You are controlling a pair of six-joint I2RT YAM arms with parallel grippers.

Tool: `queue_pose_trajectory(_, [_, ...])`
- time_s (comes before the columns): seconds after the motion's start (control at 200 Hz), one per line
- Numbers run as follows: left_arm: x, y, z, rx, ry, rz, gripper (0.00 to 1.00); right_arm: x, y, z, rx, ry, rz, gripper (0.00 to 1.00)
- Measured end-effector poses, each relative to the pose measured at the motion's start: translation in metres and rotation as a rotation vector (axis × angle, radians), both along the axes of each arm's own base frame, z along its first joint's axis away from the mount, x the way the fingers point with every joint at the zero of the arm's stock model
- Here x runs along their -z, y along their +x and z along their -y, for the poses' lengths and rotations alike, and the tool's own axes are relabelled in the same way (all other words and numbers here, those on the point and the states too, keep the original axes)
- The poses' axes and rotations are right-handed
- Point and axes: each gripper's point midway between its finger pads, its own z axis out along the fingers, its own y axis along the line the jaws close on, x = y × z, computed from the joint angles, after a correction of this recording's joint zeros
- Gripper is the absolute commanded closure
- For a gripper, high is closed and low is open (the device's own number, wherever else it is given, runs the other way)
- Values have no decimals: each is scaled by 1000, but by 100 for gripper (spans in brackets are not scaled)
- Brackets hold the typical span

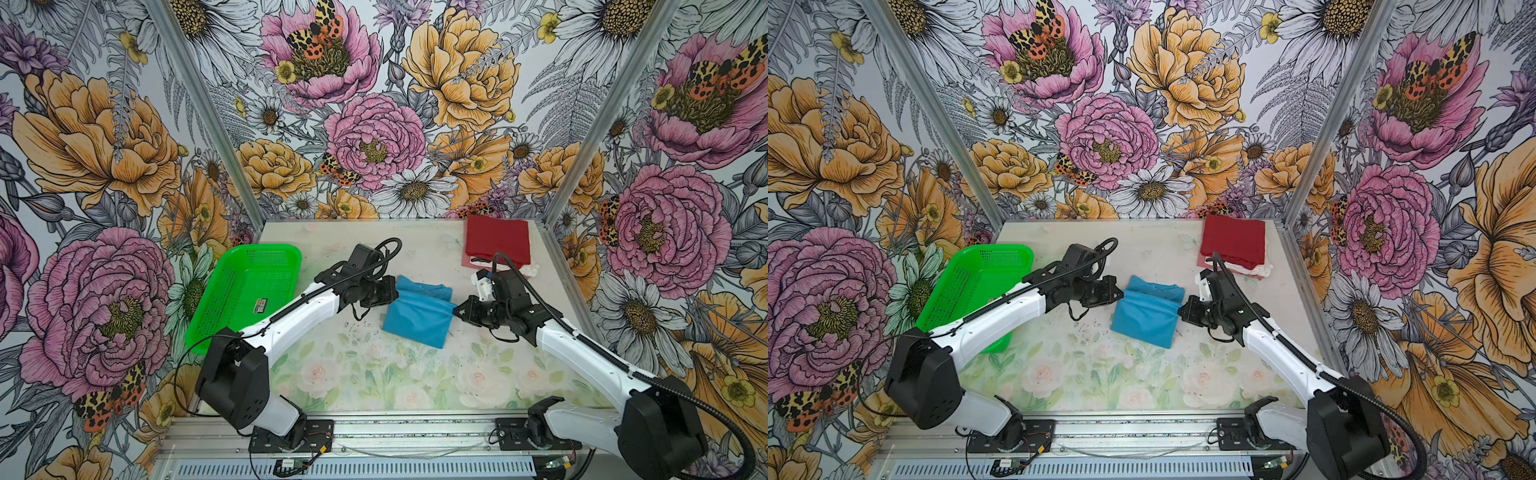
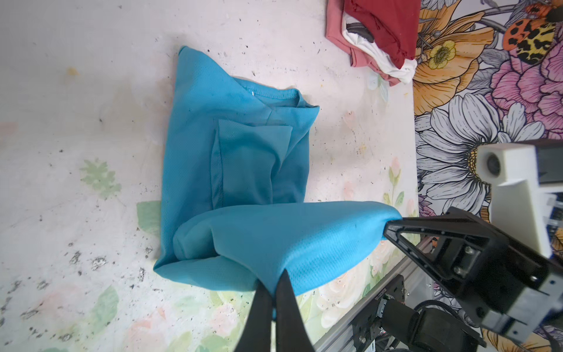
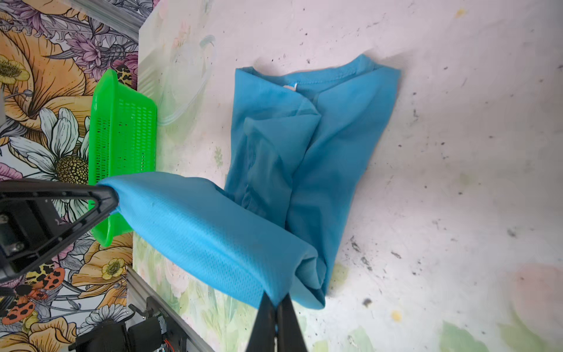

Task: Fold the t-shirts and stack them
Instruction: 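Grip the near end with both grippers and fold it over the far half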

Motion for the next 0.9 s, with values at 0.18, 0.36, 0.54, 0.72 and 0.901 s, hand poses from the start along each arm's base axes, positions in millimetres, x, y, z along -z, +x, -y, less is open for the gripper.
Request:
queue_pose_trajectory(0.18, [16,29,3,9,2,-30,100,15,29,2,6,9,-37,99])
queue_pose_trajectory(0.36, [31,47,5,18,-4,-58,100,30,50,5,23,12,-63,99])
queue_pose_trajectory(0.54, [44,64,10,28,-17,-80,100,50,68,10,43,13,-100,99])
queue_pose_trajectory(0.72, [71,82,15,32,-15,-118,100,71,87,14,66,10,-127,97])
queue_pose_trajectory(0.901, [87,89,16,29,-13,-146,69,80,100,14,69,11,-121,57])
